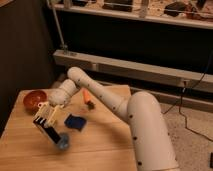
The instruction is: Place the eraser in the ceramic cup
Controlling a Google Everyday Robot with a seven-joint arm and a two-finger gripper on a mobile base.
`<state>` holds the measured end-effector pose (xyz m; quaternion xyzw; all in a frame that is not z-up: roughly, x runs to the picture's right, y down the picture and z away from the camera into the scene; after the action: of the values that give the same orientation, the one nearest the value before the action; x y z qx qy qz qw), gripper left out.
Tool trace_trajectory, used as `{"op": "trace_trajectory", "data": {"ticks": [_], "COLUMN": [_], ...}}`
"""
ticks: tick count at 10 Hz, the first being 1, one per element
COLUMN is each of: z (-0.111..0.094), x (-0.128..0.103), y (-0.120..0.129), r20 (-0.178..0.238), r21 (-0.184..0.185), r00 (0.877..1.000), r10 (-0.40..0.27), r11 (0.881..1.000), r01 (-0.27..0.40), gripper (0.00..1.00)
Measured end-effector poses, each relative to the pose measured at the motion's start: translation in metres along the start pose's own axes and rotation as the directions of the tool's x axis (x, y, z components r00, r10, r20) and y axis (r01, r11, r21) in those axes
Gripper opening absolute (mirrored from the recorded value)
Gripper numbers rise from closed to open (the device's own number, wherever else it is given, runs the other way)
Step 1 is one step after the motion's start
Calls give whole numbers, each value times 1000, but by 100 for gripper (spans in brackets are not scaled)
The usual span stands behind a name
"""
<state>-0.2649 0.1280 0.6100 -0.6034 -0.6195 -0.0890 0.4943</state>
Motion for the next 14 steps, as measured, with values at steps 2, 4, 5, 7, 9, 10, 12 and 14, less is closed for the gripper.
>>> {"op": "trace_trajectory", "data": {"ticks": [2, 4, 5, 7, 9, 10, 12, 14], "z": [-1, -3, -4, -5, -6, -8, -12, -15], "x": [0, 0, 1, 6, 11, 14, 22, 27], "y": [5, 11, 14, 25, 31, 32, 31, 26], "r20": [-14, -17, -16, -11, -7, -5, 1, 4], "r21": [17, 29, 32, 13, -15, -24, -40, -53], "r00": [1000, 999, 999, 1000, 1000, 1000, 1000, 1000], "r10": [22, 31, 32, 18, -5, -11, -21, -25], "r11": [1000, 999, 999, 1000, 1000, 1000, 999, 998], "r01": [-22, -30, -31, -18, 5, 11, 21, 25], "gripper": [0, 0, 0, 0, 0, 0, 0, 0]}}
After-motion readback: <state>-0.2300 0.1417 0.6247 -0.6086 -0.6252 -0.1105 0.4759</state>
